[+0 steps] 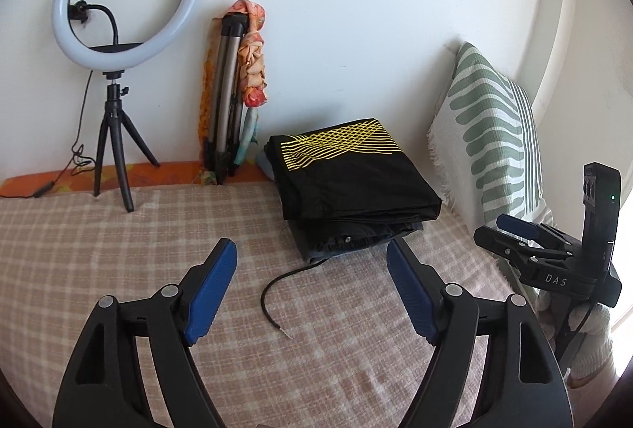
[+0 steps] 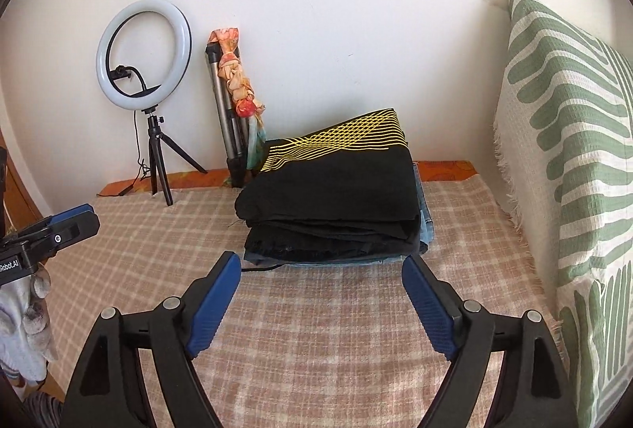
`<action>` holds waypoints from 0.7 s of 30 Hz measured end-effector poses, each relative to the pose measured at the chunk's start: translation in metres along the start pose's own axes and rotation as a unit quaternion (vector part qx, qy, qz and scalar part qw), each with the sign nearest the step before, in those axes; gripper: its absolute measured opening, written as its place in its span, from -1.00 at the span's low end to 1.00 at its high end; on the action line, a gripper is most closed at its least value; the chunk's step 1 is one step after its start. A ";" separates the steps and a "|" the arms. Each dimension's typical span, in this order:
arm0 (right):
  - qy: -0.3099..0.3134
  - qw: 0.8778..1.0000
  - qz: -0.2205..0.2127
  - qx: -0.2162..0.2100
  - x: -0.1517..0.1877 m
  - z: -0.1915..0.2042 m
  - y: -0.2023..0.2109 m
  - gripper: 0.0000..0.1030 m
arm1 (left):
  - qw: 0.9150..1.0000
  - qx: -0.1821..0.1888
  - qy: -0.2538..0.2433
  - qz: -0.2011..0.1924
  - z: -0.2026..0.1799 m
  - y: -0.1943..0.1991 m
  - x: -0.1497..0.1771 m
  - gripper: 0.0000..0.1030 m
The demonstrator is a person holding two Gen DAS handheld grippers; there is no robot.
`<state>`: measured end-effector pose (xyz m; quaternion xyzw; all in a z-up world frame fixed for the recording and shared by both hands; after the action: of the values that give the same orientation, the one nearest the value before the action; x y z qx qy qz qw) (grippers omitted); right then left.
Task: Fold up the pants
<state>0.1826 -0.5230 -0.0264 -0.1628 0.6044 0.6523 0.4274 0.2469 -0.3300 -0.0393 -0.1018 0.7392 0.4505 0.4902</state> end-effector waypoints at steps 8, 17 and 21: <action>-0.012 0.999 -0.026 0.016 0.019 0.022 0.017 0.85 | 1.000 -0.018 0.009 -0.014 0.008 0.026 0.018 0.52; -0.002 0.999 -0.039 0.027 0.042 0.048 0.020 0.96 | 0.999 -0.042 -0.004 -0.001 0.012 0.032 0.042 0.52; -0.006 0.998 -0.054 0.031 0.043 0.048 0.024 0.99 | 0.999 -0.053 -0.007 0.006 0.016 0.032 0.049 0.52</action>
<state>0.1546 -0.4611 -0.0318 -0.1775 0.6121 0.6101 0.4708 0.2135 -0.2856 -0.0628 -0.1202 0.7115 0.4926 0.4865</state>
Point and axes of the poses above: each gripper's, at about its wrist camera, not at the fingertips, and y roughly against the way its jaws point, z to its left, x to its underside, the point moved 8 cm from there along -y, roughly the way its jaws point, and after that the axes turned 8 degrees about -y, right-handed, at the moved point
